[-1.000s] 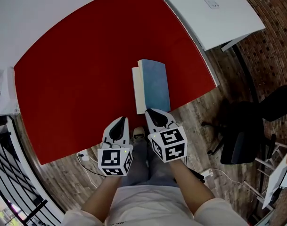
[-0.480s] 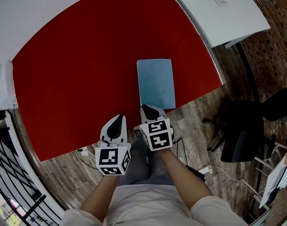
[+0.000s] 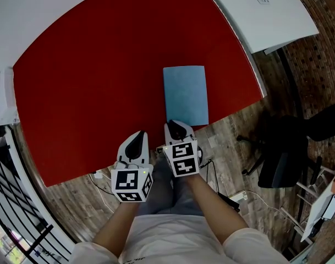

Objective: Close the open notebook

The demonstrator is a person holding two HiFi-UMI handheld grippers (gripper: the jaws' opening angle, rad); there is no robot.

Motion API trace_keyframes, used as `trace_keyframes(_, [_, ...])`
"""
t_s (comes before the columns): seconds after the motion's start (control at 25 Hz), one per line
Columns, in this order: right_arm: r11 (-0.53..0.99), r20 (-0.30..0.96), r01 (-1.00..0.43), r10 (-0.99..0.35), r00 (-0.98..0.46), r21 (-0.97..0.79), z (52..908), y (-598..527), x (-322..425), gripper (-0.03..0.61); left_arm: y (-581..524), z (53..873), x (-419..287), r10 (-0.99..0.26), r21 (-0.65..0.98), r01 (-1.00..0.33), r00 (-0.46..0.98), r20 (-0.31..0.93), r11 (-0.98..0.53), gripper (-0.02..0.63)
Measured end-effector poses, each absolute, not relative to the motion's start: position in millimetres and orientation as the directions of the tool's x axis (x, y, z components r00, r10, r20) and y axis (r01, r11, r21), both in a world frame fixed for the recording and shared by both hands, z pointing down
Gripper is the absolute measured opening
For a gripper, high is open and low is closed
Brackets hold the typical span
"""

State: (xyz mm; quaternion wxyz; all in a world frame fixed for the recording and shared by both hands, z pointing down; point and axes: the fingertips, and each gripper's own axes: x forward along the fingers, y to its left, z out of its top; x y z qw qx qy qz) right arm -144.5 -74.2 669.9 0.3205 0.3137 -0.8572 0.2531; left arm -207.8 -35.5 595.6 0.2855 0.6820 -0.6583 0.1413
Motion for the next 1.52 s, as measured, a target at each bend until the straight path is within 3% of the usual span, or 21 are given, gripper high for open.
trace_keyframes(0.24, [0.677, 0.691, -0.695, -0.383, -0.613, -0.241, 667, -69, -150, 0.072, -33, 594, -210, -0.817, 0.202, -0.979, 0.097, 0.569, 0.024, 0.006])
trace_keyframes(0.52, [0.634, 0.670, -0.714, -0.393, -0.629, -0.298, 663, -76, -137, 0.072, -32, 589, -207, -0.817, 0.199, -0.980, 0.110, 0.565, 0.005, 0.006])
trace_keyframes(0.96, [0.633, 0.587, -0.745, -0.528, -0.614, -0.210, 531, -63, -65, 0.071, -30, 516, -180, -0.818, 0.168, -0.980, 0.184, 0.545, -0.108, 0.006])
trace_keyframes(1.24, [0.555, 0.532, -0.811, -0.636, -0.559, -0.187, 475, -55, -9, 0.028, -23, 485, -133, -0.809, 0.189, -0.965, 0.256, 0.529, -0.182, 0.006])
trace_keyframes(1.52, [0.508, 0.551, -0.842, -0.657, -0.514, -0.181, 465, -39, 34, 0.006, -19, 463, -94, -0.804, 0.189, -0.949, 0.313, 0.505, -0.250, 0.006])
